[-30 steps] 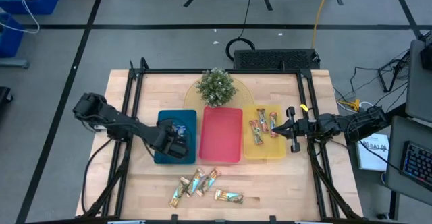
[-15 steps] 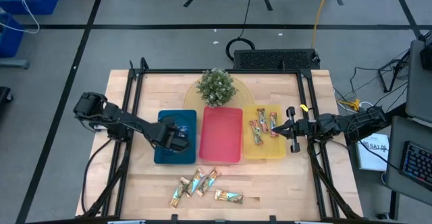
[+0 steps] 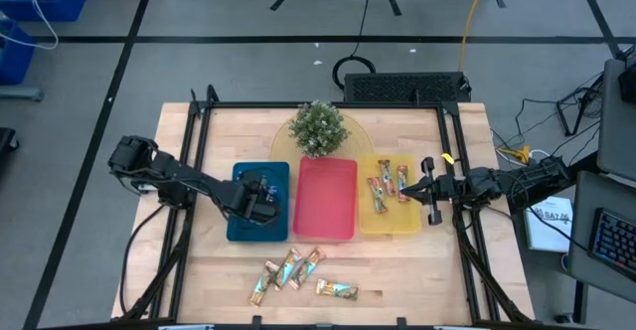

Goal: Pick and place Granola Bars by type
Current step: Put the blue granola bar into the blue bin, then put the yellow granola bar into the red bin

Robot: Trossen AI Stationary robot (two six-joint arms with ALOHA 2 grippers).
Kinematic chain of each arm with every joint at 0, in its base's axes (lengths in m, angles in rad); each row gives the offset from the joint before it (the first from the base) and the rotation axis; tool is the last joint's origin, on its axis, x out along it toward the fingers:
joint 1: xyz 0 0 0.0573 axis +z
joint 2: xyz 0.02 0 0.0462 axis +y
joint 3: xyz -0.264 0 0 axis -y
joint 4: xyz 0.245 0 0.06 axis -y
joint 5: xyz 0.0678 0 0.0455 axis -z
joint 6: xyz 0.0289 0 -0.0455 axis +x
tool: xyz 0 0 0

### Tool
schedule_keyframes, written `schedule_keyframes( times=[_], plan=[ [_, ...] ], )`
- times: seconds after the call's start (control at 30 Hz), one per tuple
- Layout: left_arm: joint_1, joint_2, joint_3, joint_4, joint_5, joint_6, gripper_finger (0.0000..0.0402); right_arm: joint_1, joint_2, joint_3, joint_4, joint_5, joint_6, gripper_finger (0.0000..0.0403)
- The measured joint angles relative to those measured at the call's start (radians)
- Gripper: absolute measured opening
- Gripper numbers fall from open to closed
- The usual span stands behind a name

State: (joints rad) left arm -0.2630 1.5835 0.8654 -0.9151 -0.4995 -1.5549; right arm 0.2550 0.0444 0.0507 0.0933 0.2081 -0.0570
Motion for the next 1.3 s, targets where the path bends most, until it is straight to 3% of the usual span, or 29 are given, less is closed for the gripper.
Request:
schedule_keyframes(
  times=[0.3, 0.6, 0.8, 1.03, 1.17, 1.3],
  plan=[
    [0.024, -0.007, 0.0, -0.033, 0.086, -0.018, 0.0223, 0.0, 0.0, 0.0, 0.0, 0.0, -0.016, 0.0],
    [0.046, -0.09, 0.058, -0.171, 0.155, 0.056, 0.0239, 0.0, 0.0, 0.0, 0.0, 0.0, -0.02, 0.0],
    [0.006, -0.178, 0.193, -0.282, 0.032, 0.112, 0.0239, 0.0, 0.0, 0.0, 0.0, 0.0, -0.041, 0.0],
    [-0.16, -0.205, 0.331, -0.266, -0.142, 0.158, 0.0239, 0.0, 0.0, 0.0, 0.0, 0.0, -0.031, 0.0],
    [-0.315, -0.19, 0.322, -0.094, -0.217, 0.231, 0.0239, 0.0, 0.0, 0.0, -0.002, 0.0, -0.031, 0.0],
    [-0.508, -0.156, 0.253, 0.23, -0.346, 0.384, 0.0239, 0.0, 0.0, 0.0, -0.021, -0.001, -0.03, 0.0]
  ],
)
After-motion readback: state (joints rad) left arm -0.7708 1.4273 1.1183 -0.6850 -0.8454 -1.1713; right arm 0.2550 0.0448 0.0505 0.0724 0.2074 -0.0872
